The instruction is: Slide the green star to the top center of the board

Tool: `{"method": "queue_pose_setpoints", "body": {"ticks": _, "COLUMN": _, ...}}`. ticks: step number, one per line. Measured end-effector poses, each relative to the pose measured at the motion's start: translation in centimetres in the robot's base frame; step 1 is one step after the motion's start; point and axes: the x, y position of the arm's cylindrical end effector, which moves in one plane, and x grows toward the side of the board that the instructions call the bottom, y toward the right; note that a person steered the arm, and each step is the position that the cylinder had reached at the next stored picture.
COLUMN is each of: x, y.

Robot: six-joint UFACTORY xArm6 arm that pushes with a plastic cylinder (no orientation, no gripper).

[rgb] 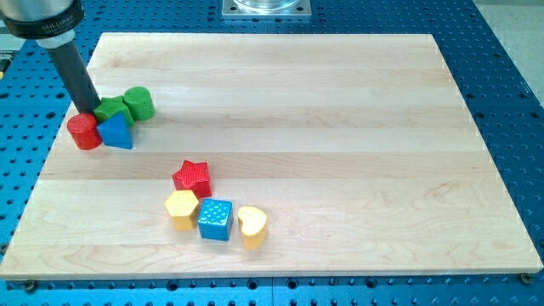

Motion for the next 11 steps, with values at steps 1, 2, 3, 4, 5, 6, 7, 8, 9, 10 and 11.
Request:
{"method": "queue_pose_setpoints", "body": {"ticks": 1, "x": 1.8, "y": 0.3}}
{"method": "queue_pose_setpoints", "body": {"ticks": 2, "x": 0.5, "y": 4.8}}
{"method": "queue_pose_setpoints", "body": {"ticks": 3, "x": -3.3, "y": 7.8}}
{"method": "queue_pose_setpoints", "body": {"ticks": 4, "x": -3.1, "y": 6.2}}
{"method": "queue_pose_setpoints", "body": {"ticks": 5, "x": -4.4, "y": 11.3}}
{"method": "queue_pose_setpoints", "body": {"ticks": 6, "x": -3.0, "y": 15.9}}
{"method": "queue_pose_setpoints", "body": {"ticks": 7, "x": 0.4, "y": 14.3}}
{"method": "queue_pose_setpoints", "body": {"ticks": 8, "x": -3.2, "y": 16.3}}
{"method": "queue_pose_setpoints", "body": {"ticks": 9, "x": -6.2, "y": 24.0}}
{"method": "queue_pose_setpoints", "body": {"ticks": 10, "x": -5.9, "y": 21.9}}
{"method": "queue_pose_setpoints", "body": {"ticks": 11, "x": -7.7, "y": 22.8}}
